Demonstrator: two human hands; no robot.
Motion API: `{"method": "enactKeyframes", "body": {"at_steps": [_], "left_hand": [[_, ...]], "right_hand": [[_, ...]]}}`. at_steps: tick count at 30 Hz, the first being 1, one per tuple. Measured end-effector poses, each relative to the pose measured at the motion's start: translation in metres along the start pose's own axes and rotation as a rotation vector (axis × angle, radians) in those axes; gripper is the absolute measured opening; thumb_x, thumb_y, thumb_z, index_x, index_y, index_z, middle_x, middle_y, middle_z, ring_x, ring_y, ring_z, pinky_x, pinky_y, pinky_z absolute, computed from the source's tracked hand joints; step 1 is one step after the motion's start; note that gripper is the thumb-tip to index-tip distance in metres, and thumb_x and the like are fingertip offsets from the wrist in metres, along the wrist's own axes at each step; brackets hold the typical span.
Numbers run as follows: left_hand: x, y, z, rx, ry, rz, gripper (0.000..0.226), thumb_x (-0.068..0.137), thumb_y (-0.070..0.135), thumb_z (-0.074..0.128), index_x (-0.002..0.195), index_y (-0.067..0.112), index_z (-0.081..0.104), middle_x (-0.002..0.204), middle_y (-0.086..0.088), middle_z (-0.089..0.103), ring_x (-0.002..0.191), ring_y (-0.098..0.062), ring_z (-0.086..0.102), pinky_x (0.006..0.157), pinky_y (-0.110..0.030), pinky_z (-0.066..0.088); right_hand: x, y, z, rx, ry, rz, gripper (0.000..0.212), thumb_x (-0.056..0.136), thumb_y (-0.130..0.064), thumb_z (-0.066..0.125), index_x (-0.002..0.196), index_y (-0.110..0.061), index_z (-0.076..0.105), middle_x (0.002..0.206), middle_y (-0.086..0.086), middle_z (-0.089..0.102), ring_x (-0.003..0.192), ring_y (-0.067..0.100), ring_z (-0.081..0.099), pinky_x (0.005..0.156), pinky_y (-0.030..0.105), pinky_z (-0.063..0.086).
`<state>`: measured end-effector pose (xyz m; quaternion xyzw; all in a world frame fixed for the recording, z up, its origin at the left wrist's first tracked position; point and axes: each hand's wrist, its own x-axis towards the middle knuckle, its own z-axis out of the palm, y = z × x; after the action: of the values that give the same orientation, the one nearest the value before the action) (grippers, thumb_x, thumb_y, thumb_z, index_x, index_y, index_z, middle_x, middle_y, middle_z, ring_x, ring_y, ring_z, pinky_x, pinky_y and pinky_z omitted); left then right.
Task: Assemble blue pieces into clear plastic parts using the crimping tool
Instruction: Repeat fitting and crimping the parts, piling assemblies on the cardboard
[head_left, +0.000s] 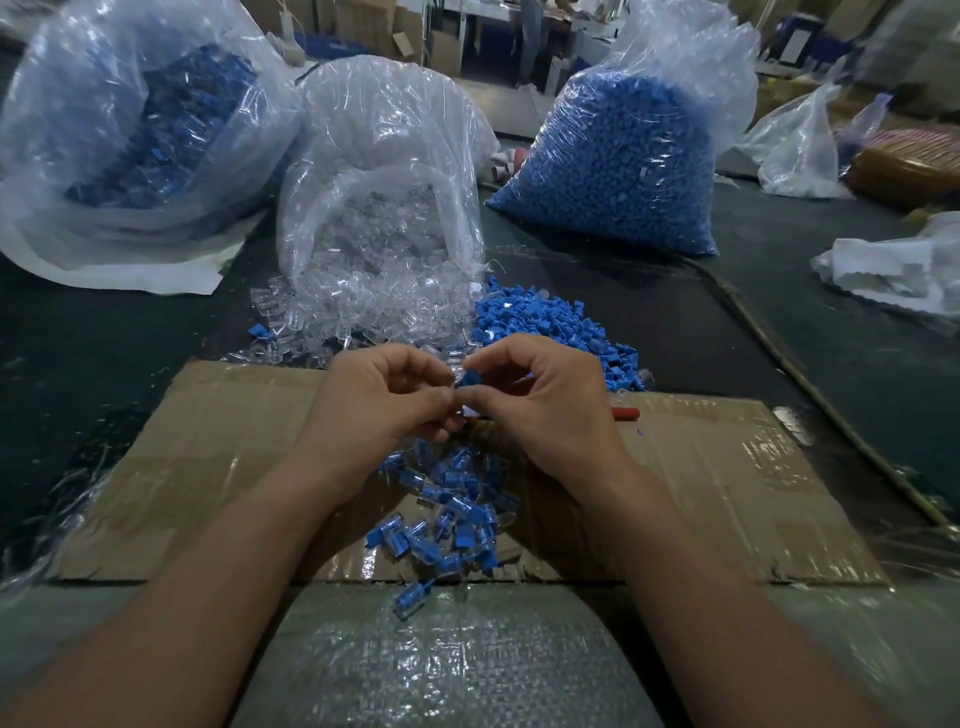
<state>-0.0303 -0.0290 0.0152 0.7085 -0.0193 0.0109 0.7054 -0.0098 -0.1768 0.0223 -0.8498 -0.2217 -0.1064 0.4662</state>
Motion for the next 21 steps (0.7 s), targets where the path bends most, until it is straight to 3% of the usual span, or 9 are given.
{"method": "enactKeyframes", "body": {"at_steps": [11, 21], "left_hand": [[-0.0022, 0.0028, 0.0007, -0.048, -0.027, 0.012, 0.010, 0.072, -0.002, 0.064, 0.077, 0.006, 0.062, 0.058, -0.003, 0.068, 0.052, -0.009, 0.065, 0.049, -0.016, 0.051], [0.0012, -0.0016, -0.0044, -0.042, -0.022, 0.013, 0.009, 0.074, -0.003, 0.063, 0.075, 0.006, 0.063, 0.060, -0.007, 0.068, 0.051, -0.014, 0.065, 0.049, -0.021, 0.054]], "right_hand": [[-0.0013, 0.0031, -0.0010, -0.133, -0.070, -0.166, 0.015, 0.072, -0.005, 0.075, 0.085, -0.005, 0.068, 0.083, 0.006, 0.066, 0.077, 0.019, 0.062, 0.071, 0.039, 0.053], [-0.0007, 0.0063, -0.0019, -0.039, -0.069, -0.217, 0.024, 0.072, -0.004, 0.075, 0.095, -0.006, 0.070, 0.087, -0.003, 0.066, 0.079, 0.011, 0.064, 0.075, 0.027, 0.054]]}}
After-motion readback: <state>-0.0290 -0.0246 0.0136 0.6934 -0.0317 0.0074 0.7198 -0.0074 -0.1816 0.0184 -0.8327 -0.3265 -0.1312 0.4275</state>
